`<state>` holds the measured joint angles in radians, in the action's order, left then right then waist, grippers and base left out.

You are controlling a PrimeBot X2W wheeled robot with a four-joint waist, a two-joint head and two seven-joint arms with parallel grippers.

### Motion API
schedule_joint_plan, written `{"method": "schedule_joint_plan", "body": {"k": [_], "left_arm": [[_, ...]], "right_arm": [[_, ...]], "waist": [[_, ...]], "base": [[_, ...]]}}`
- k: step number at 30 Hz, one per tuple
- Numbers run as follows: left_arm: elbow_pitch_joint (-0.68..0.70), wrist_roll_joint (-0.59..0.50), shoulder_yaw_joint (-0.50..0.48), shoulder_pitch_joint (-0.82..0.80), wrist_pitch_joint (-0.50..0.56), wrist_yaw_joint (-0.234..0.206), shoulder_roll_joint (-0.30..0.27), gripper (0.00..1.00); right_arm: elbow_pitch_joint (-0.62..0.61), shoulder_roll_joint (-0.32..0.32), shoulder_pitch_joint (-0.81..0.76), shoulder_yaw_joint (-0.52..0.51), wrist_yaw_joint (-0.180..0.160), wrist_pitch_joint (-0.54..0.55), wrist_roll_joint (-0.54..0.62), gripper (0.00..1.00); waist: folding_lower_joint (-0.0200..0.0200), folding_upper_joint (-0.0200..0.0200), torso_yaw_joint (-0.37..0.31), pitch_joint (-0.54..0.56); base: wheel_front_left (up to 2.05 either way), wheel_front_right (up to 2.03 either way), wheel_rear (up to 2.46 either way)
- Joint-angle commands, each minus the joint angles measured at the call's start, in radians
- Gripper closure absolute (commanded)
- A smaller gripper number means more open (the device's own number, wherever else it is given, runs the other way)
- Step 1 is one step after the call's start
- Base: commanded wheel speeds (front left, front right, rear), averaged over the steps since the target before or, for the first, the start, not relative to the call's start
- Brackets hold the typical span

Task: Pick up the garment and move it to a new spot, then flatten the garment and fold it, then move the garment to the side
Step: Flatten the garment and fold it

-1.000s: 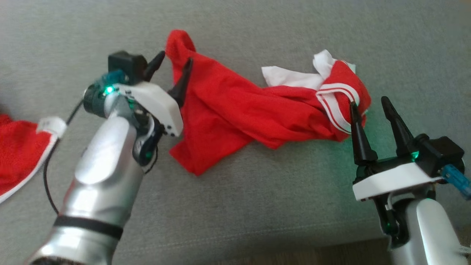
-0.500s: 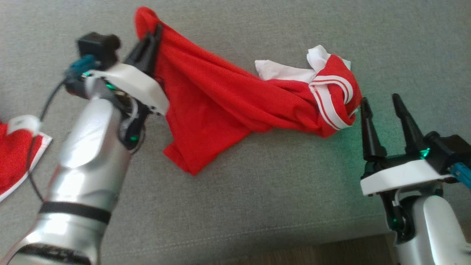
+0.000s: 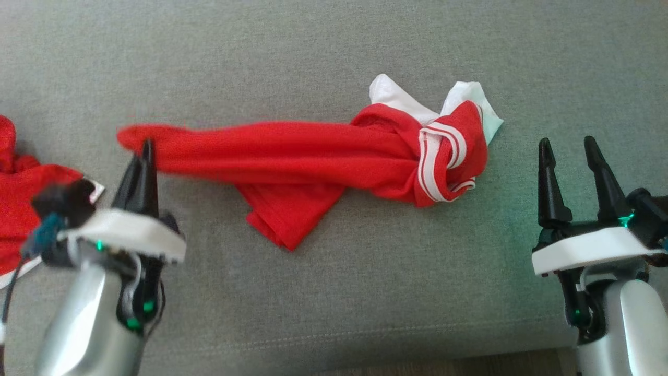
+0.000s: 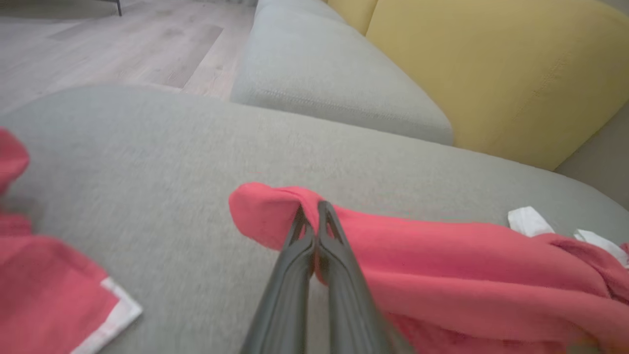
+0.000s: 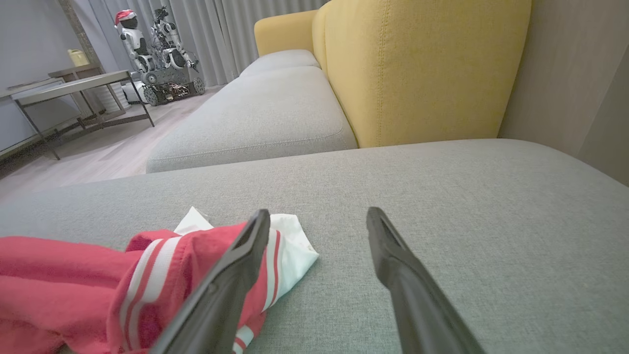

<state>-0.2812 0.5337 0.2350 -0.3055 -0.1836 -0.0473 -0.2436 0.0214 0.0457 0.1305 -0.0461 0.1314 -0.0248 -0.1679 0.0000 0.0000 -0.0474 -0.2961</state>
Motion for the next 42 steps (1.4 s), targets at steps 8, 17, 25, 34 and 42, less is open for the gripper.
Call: {"method": "schedule_joint_plan", "body": {"k": [8,17,25,34,42], "left_arm": [[0.066,0.026,-0.033,0.096,0.009,-0.021,-0.016,0.0],[0.13,-0.083,-0.009,0.145,-0.059,-0.07,-0.027,0.0],[0.223,-0.165,0.0,0.221,-0.072,-0.118,-0.051,0.0],[0.291,-0.189,0.017,0.311,-0.038,-0.154,-0.075,0.0],[0.325,-0.189,0.022,0.325,-0.019,-0.168,-0.079,0.0]], "right_arm": [[-0.019,0.004,-0.001,0.009,-0.001,0.007,-0.003,0.0],[-0.024,0.004,-0.014,0.026,-0.001,0.024,0.029,0.0],[-0.034,0.004,-0.057,0.053,-0.001,0.052,0.058,0.0],[-0.049,0.004,-0.116,0.08,-0.001,0.078,0.068,0.0],[-0.063,0.004,-0.125,0.087,-0.001,0.09,0.067,0.0]], "waist": [[0.0,0.0,0.008,0.027],[0.0,0.0,0.023,0.093],[0.0,0.0,0.032,0.156],[0.0,0.0,0.036,0.209],[0.0,0.0,0.04,0.213]], "base": [[0.0,0.0,0.0],[0.0,0.0,0.0],[0.0,0.0,0.0],[0.0,0.0,0.0],[0.0,0.0,0.0]]}}
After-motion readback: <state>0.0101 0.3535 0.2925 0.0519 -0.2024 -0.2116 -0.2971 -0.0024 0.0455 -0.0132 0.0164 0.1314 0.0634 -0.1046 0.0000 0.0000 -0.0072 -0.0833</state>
